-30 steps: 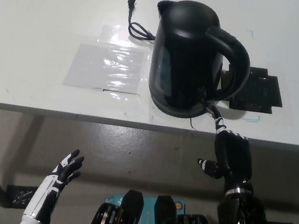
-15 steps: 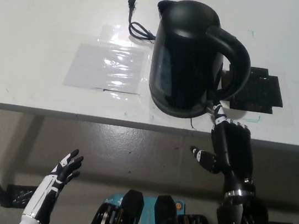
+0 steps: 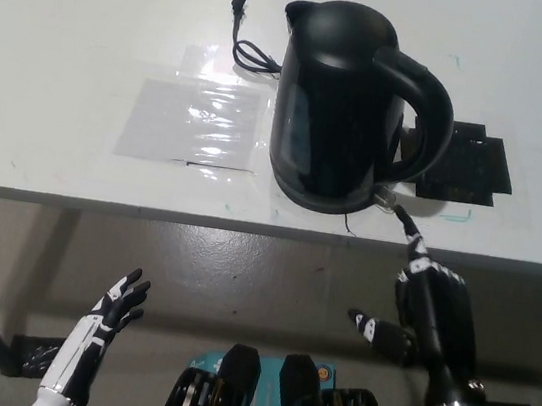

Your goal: A kettle is kept at the center of the table close to the robot and the robot uses its right index finger to press downwards on the transparent start boiling button

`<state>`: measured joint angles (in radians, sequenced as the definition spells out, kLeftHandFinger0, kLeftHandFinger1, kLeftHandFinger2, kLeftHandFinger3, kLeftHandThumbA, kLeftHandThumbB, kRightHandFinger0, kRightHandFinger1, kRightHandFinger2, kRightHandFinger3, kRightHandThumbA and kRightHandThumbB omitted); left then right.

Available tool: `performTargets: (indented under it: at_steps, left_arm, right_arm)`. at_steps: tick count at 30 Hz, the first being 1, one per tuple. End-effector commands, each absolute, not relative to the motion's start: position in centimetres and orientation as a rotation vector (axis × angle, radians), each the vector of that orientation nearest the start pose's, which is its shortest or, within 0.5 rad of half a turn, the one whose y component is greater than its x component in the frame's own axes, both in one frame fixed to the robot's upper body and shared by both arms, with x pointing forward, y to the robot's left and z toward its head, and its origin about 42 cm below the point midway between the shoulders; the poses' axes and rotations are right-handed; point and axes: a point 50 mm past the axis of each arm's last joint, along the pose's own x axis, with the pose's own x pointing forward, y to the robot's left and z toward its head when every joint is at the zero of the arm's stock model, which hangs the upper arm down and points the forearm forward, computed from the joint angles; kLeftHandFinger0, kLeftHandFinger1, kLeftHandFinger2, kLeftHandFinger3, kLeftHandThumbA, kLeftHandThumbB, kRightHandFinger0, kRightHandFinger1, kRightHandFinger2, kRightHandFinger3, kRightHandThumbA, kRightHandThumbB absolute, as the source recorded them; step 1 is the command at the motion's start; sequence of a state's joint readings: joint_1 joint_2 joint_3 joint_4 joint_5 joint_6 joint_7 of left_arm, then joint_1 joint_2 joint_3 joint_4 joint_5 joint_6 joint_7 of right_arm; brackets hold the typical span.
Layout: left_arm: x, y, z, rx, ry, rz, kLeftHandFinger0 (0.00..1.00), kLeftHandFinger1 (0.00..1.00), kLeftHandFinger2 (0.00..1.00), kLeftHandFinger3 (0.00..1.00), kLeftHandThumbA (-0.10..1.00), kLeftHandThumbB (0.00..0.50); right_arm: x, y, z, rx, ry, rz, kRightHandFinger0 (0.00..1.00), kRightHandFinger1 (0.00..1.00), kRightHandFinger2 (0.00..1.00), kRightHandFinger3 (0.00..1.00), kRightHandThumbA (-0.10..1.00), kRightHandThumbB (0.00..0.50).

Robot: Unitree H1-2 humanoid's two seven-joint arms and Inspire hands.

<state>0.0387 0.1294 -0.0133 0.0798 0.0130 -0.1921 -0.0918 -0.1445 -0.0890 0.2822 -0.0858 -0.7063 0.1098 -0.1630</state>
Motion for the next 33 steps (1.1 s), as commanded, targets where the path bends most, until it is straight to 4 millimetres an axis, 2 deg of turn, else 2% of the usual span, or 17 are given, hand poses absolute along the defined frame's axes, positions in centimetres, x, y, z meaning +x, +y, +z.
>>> performTargets:
  at_steps: [1, 2, 3, 7, 9, 11, 15, 16, 18, 20, 23, 28, 33]
  left_arm:
    - [27.4, 25.3, 8.9, 0.156, -0.135, -0.112, 1.00, 1.00, 1.00, 1.00, 1.00, 0.255]
    - [27.4, 25.2, 8.9, 0.157, -0.134, -0.113, 1.00, 1.00, 1.00, 1.00, 1.00, 0.255]
    - [27.3, 25.2, 8.8, 0.156, -0.129, -0.111, 1.00, 1.00, 1.00, 1.00, 1.00, 0.262]
    - [27.3, 25.1, 8.7, 0.157, -0.134, -0.113, 1.00, 1.00, 1.00, 1.00, 1.00, 0.257]
    - [27.3, 25.1, 8.8, 0.165, -0.133, -0.114, 1.00, 1.00, 1.00, 1.00, 1.00, 0.261]
    - [27.3, 25.2, 8.7, 0.165, -0.137, -0.118, 1.00, 1.00, 1.00, 1.00, 1.00, 0.266]
    - [27.7, 25.1, 8.9, 0.162, -0.141, -0.124, 1.00, 1.00, 1.00, 1.00, 1.00, 0.274]
    - [27.8, 25.1, 8.8, 0.159, -0.142, -0.128, 1.00, 1.00, 1.00, 1.00, 1.00, 0.291]
    - [27.7, 25.2, 8.8, 0.149, -0.140, -0.131, 1.00, 1.00, 1.00, 1.00, 1.00, 0.292]
    - [27.7, 25.1, 8.9, 0.131, -0.137, -0.129, 1.00, 1.00, 1.00, 1.00, 1.00, 0.284]
    - [27.8, 25.1, 8.8, 0.131, -0.140, -0.128, 1.00, 1.00, 1.00, 1.00, 1.00, 0.288]
    - [27.9, 25.0, 8.9, 0.136, -0.136, -0.133, 1.00, 1.00, 1.00, 1.00, 1.00, 0.300]
    - [28.0, 25.0, 8.9, 0.141, -0.139, -0.133, 1.00, 1.00, 1.00, 1.00, 1.00, 0.312]
  right_arm:
    - [29.6, -18.3, 18.4, -0.332, -0.515, 0.110, 0.90, 0.97, 1.00, 1.00, 1.00, 0.224]
    - [29.1, -18.8, 18.4, -0.284, -0.508, 0.116, 1.00, 1.00, 1.00, 1.00, 1.00, 0.288]
    - [28.8, -19.2, 18.4, -0.271, -0.513, 0.114, 1.00, 1.00, 1.00, 1.00, 1.00, 0.351]
    - [28.1, -20.8, 17.7, -0.277, -0.543, 0.057, 1.00, 1.00, 1.00, 1.00, 1.00, 0.356]
    - [28.0, -21.4, 17.0, -0.286, -0.547, 0.035, 1.00, 1.00, 1.00, 1.00, 1.00, 0.342]
    - [27.6, -22.1, 16.2, -0.295, -0.507, 0.009, 1.00, 1.00, 1.00, 1.00, 1.00, 0.391]
    - [27.2, -23.0, 15.0, -0.282, -0.494, -0.025, 1.00, 1.00, 1.00, 1.00, 1.00, 0.361]
    - [27.3, -23.2, 14.5, -0.282, -0.481, -0.023, 1.00, 1.00, 1.00, 1.00, 1.00, 0.362]
    - [27.1, -23.3, 13.8, -0.286, -0.462, -0.029, 1.00, 1.00, 1.00, 1.00, 1.00, 0.357]
    - [27.0, -23.5, 12.9, -0.288, -0.454, -0.030, 1.00, 1.00, 1.00, 1.00, 1.00, 0.327]
    - [27.1, -23.5, 12.1, -0.289, -0.435, -0.027, 1.00, 1.00, 1.00, 1.00, 1.00, 0.322]
    - [27.6, -23.8, 10.6, -0.286, -0.411, -0.026, 1.00, 1.00, 1.00, 1.00, 1.00, 0.268]
    - [28.3, -23.8, 9.4, -0.282, -0.369, -0.039, 1.00, 1.00, 1.00, 1.00, 1.00, 0.285]
